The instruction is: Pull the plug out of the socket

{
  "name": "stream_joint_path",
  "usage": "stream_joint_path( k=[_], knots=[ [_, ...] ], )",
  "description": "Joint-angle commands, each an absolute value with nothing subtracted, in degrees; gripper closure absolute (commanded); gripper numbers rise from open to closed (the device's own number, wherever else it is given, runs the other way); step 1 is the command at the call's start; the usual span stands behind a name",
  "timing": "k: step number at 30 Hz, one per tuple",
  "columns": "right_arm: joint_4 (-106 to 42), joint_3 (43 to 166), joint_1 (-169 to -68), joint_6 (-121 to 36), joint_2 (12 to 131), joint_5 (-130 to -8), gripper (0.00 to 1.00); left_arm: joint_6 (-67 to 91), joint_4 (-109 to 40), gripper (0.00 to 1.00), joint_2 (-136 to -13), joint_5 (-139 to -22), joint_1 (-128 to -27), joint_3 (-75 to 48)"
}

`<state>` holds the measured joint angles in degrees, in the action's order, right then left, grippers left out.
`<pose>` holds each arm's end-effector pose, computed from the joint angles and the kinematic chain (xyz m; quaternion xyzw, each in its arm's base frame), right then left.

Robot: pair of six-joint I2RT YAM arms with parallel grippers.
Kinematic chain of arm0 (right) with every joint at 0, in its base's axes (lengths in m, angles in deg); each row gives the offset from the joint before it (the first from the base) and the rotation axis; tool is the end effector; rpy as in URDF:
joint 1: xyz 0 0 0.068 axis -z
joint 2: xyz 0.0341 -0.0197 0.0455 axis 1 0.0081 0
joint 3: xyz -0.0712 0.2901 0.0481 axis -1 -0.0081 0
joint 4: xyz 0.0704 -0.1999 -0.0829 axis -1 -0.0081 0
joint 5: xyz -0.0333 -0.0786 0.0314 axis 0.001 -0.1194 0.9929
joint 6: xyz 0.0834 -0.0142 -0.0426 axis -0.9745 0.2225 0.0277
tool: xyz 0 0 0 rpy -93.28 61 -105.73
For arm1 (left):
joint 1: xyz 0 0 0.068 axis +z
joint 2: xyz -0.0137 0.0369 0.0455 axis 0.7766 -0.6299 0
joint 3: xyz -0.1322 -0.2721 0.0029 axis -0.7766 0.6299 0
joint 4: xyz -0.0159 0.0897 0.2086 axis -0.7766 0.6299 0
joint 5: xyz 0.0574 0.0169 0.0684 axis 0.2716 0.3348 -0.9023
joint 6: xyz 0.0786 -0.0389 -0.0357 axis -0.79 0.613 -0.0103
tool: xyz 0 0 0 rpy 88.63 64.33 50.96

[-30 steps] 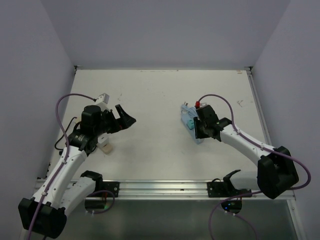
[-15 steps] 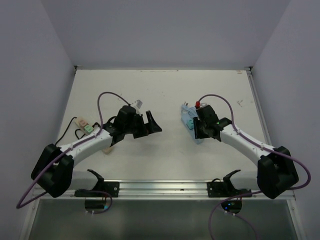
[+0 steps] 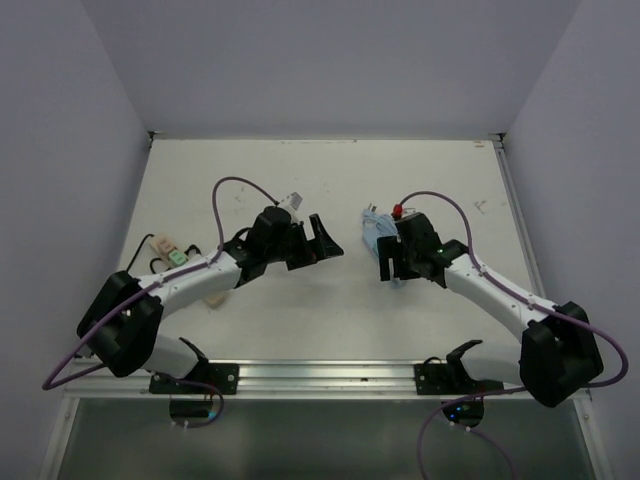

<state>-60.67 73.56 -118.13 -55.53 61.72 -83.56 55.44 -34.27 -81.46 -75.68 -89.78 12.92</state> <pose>0.2047 0.0997 0.2209 -0.0544 0.9523 0.0679 0.2923 0.2312 -0.2106 0.2405 -0.0742 0.8781 -0.4063 0.2416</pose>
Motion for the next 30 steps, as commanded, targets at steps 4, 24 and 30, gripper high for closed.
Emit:
stream_joint_path(
  k=[4, 24, 30],
  knots=[
    [-55.12, 69.55, -118.63, -57.78, 63.03, -85.81, 0.21, 52.79, -32.64, 0.05, -74.24, -80.18, -90.24, 14.16],
    [-48.88, 68.05, -120.12, -59.98, 71.64, -87.48, 0.35, 49.26, -23.40, 0.05, -64.57, -86.60, -90.15, 16.88],
    [-48.44, 68.49, -121.52, -59.63, 72.70, -87.92, 0.54, 49.44, -22.25, 0.06, -63.16, -87.66, -90.15, 17.59]
  ],
)
